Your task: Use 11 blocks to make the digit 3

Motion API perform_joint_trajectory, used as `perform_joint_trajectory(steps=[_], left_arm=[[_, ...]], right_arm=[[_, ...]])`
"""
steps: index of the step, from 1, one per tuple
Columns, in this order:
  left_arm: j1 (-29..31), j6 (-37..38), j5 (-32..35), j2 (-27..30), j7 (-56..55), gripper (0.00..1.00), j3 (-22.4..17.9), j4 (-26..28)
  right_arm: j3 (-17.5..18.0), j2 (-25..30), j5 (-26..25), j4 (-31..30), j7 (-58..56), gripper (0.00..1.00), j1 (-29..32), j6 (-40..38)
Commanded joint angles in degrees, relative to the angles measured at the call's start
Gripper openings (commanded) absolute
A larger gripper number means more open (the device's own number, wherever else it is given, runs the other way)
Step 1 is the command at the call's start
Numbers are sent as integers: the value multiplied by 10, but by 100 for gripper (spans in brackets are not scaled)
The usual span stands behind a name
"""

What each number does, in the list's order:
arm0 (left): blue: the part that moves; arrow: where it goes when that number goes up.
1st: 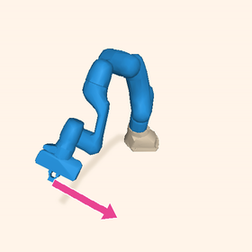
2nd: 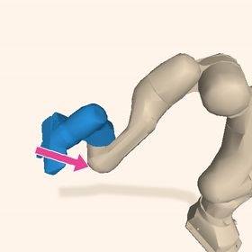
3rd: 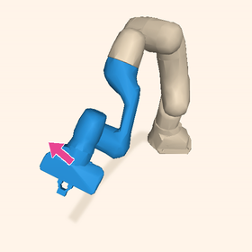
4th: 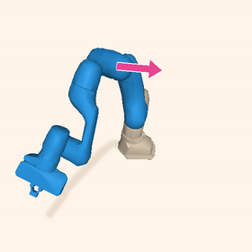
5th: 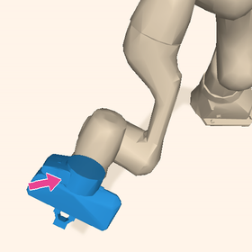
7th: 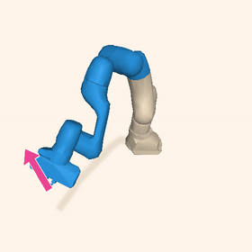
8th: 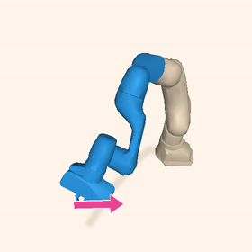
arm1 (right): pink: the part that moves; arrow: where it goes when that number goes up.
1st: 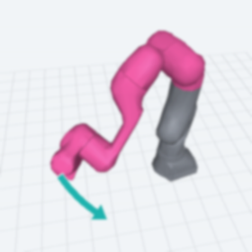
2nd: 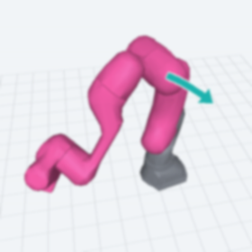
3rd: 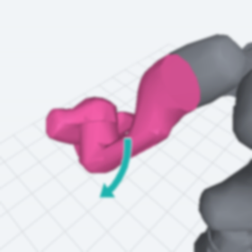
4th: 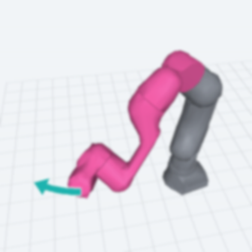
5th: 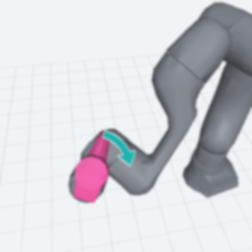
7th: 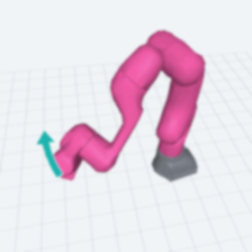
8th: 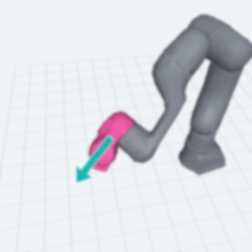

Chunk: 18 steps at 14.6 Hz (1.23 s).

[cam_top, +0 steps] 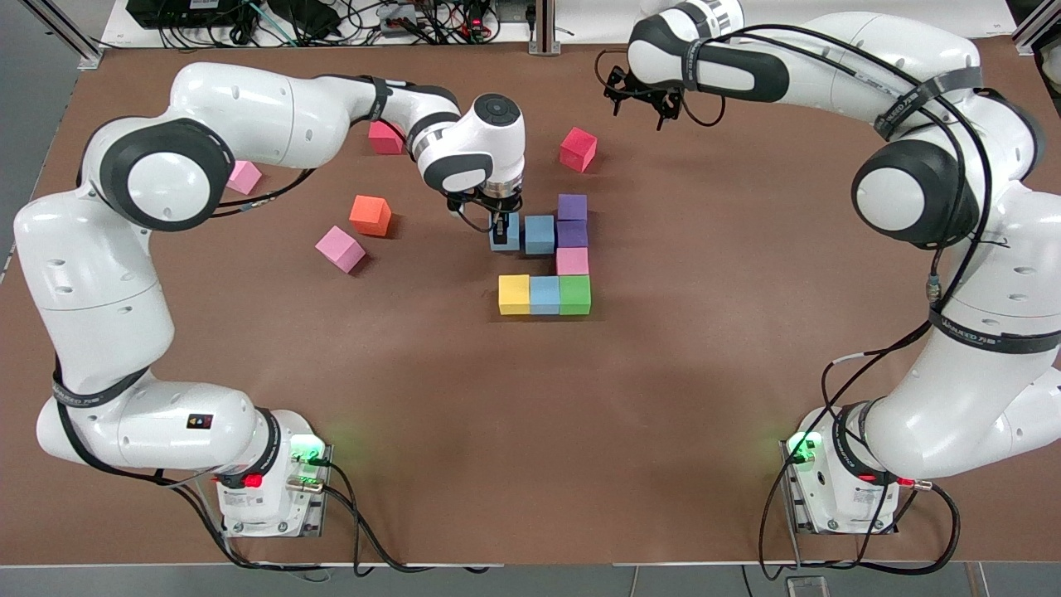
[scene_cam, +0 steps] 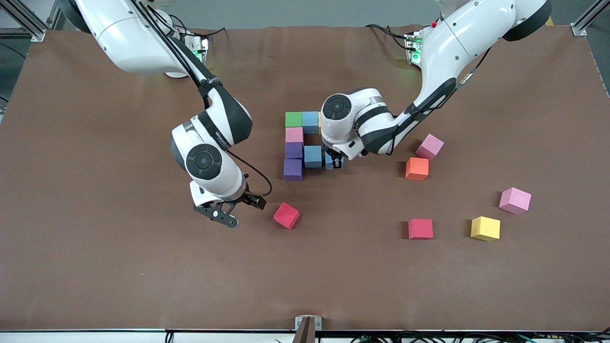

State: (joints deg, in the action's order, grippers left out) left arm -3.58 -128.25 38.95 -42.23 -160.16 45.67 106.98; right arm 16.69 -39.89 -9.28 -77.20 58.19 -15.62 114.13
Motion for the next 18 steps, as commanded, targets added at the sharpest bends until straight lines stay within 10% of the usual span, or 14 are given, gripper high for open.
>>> perform_joint_trajectory(steps=[1, 5, 18], left_arm=[[-14, -7, 11, 7, -146, 0, 3, 11], [-17, -8, 11, 6, -155, 0, 3, 10], [-18, -16, 13, -1, -153, 1, 0, 4]], right_arm=[[1, -50, -16, 71, 38, 100, -24, -15], [-78, -113, -14, 160, 78, 100, -108, -32], [-89, -186, -14, 192, 155, 100, -151, 78]])
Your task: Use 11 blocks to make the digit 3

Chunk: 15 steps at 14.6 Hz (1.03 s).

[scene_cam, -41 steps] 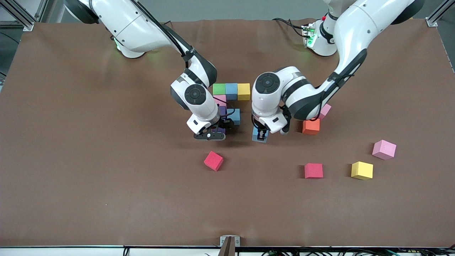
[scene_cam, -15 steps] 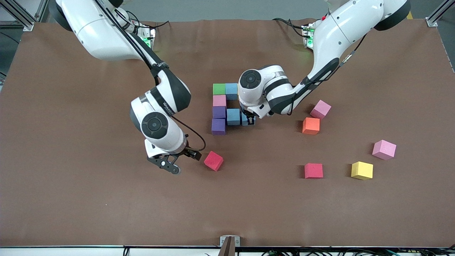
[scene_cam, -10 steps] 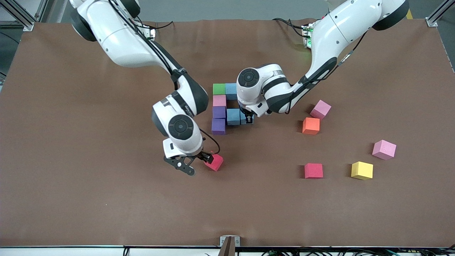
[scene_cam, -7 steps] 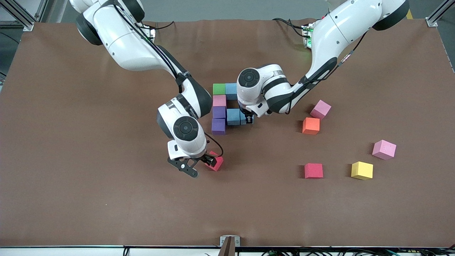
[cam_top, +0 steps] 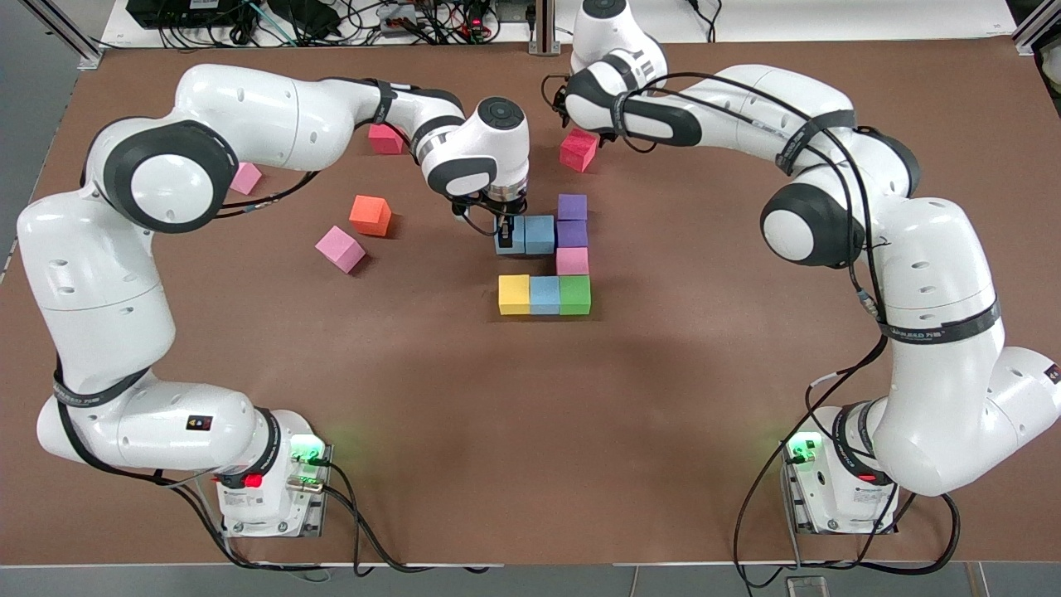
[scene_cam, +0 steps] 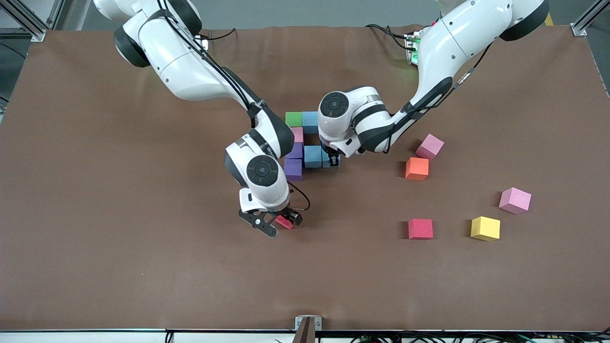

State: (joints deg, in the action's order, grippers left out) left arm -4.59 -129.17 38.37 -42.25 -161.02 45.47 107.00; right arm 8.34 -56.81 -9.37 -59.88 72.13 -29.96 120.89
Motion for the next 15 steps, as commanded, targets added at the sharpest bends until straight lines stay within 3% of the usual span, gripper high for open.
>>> perform_joint_trajectory(steps=[1, 3, 7, 11, 13, 15], left_arm=[[-8, -9, 19, -1, -143, 1, 2, 4], [-8, -10, 19, -1, -143, 1, 2, 4], [-12, -11, 19, -5, -143, 1, 2, 3], [-13, -14, 20, -12, -143, 3, 1, -5], [-13, -14, 20, -13, -143, 8, 1, -5], [-13, -14, 20, -13, -141, 18, 1, -5]], right_arm=[[-5, -19, -14, 19, 16, 100, -10, 11], [-6, -21, -14, 18, 15, 97, -11, 11], [-6, -23, -15, 14, 9, 76, -10, 5], [-5, -23, -14, 12, 1, 29, -3, 6], [-5, -22, -13, 11, -57, 4, -2, 5], [-4, -21, -10, 10, -116, 2, -1, 6]])
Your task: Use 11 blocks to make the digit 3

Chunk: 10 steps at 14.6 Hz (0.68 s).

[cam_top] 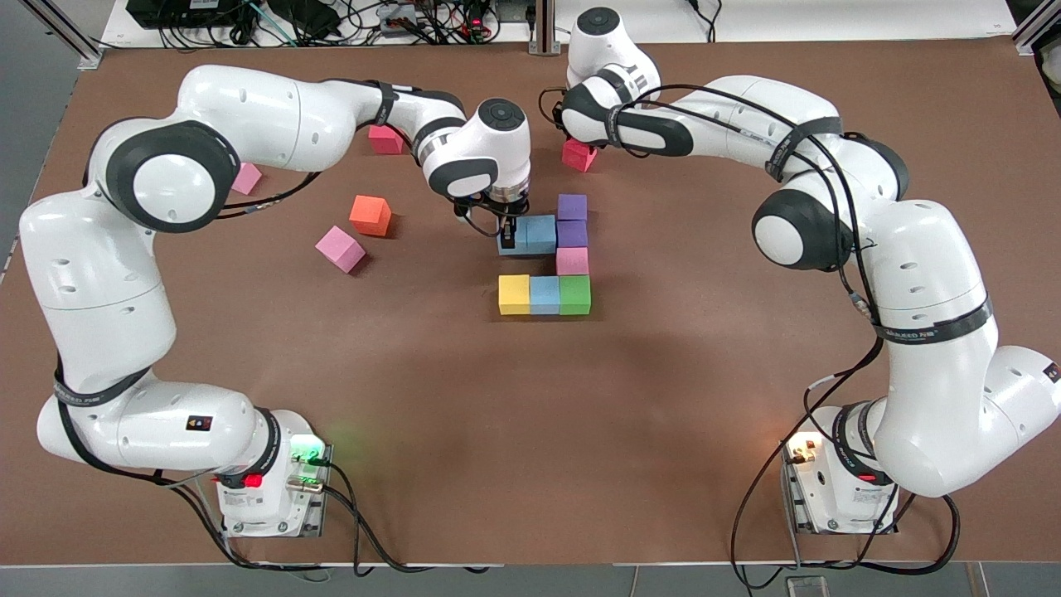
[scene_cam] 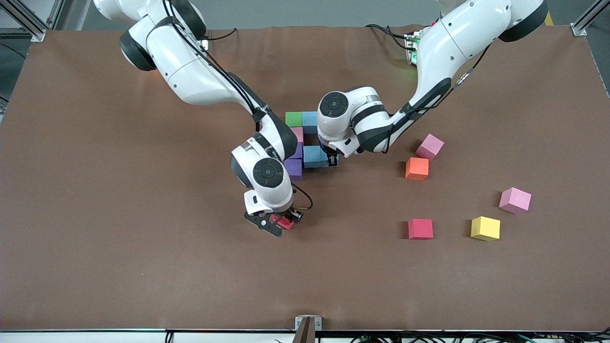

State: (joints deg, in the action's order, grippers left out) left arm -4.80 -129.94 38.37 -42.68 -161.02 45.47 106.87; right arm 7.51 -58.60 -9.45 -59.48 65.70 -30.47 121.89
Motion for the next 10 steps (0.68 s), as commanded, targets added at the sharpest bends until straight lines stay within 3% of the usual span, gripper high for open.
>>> perform_joint_trajectory(steps=[1, 5, 6, 7, 10], left_arm=[[-10, -7, 20, -10, -141, 23, 1, -3], [-5, -6, 20, -9, -134, 72, 1, -4], [-6, -6, 21, -8, -133, 94, 1, -4], [-7, -6, 23, -8, -132, 100, 1, -7], [0, -1, 25, -5, -121, 100, 1, -7]], right_arm=[[5, -1, -5, 6, -103, 1, 5, -4], [6, 10, -6, 5, -190, 1, -1, -16], [6, 10, -7, 3, -210, 1, -3, -20], [6, 17, -7, -12, -224, 1, -4, -23], [10, 63, -8, -79, -226, 1, -5, -15]])
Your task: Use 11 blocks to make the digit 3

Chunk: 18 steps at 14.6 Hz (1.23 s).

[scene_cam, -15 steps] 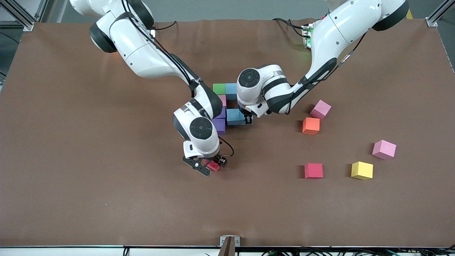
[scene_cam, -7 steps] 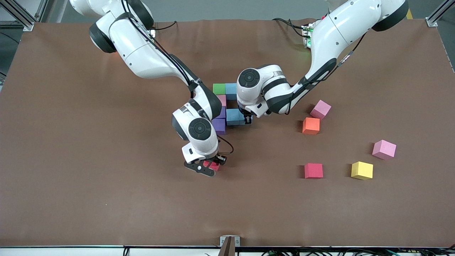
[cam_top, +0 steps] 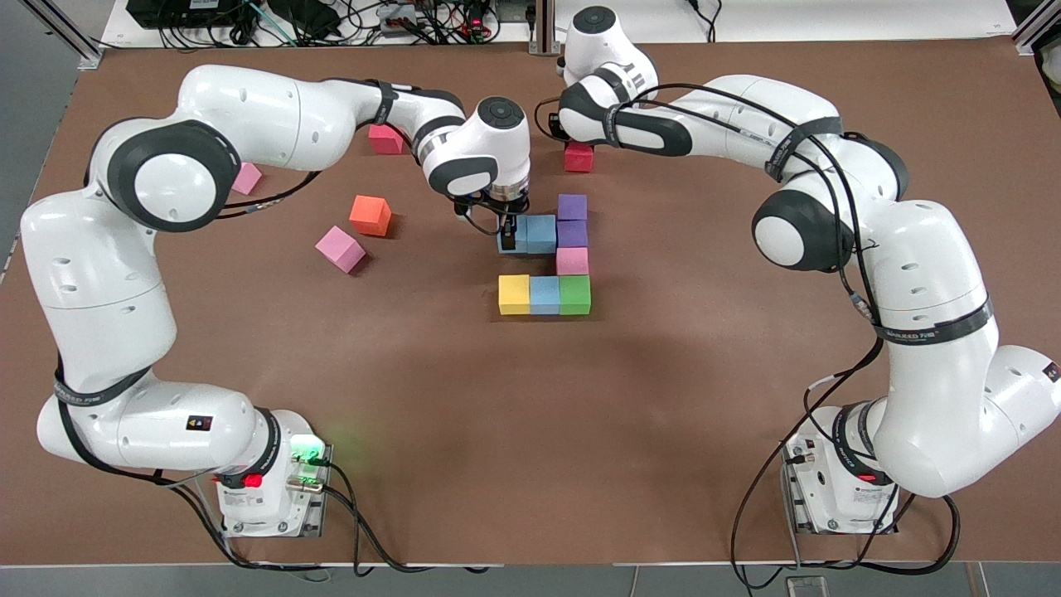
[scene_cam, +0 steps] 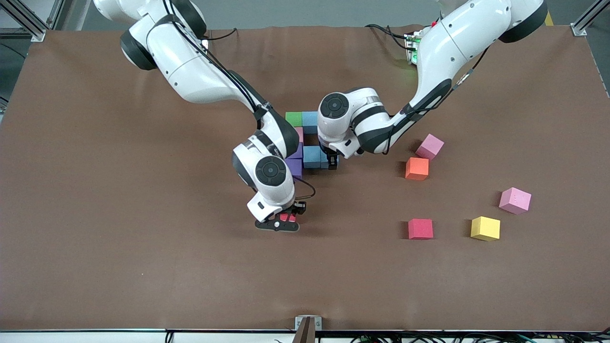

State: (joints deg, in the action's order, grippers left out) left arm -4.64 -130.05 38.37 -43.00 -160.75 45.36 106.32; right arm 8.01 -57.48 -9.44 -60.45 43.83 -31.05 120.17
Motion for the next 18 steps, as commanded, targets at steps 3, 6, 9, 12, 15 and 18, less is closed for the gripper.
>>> perform_joint_trajectory(steps=[3, 6, 9, 12, 15, 18], left_arm=[[2, 3, 25, 12, -117, 100, 3, -3], [6, 20, 23, 31, -106, 100, 6, -5], [13, 33, 17, 54, -89, 100, 12, -6], [42, 74, 9, 57, -45, 100, 37, -32], [93, 113, 5, 56, 24, 100, 74, -58], [119, 124, 5, 55, 84, 100, 77, -86]], right_arm=[[7, 66, -7, -110, -6, 1, -4, 27], [7, 77, -6, -161, -2, 1, -6, 82], [8, 83, -6, -176, 2, 1, -8, 85], [15, 104, -5, -206, 2, 1, -9, 85], [17, 115, 9, -230, 3, 1, -9, 99], [17, 122, 13, -261, 6, 1, -9, 137]])
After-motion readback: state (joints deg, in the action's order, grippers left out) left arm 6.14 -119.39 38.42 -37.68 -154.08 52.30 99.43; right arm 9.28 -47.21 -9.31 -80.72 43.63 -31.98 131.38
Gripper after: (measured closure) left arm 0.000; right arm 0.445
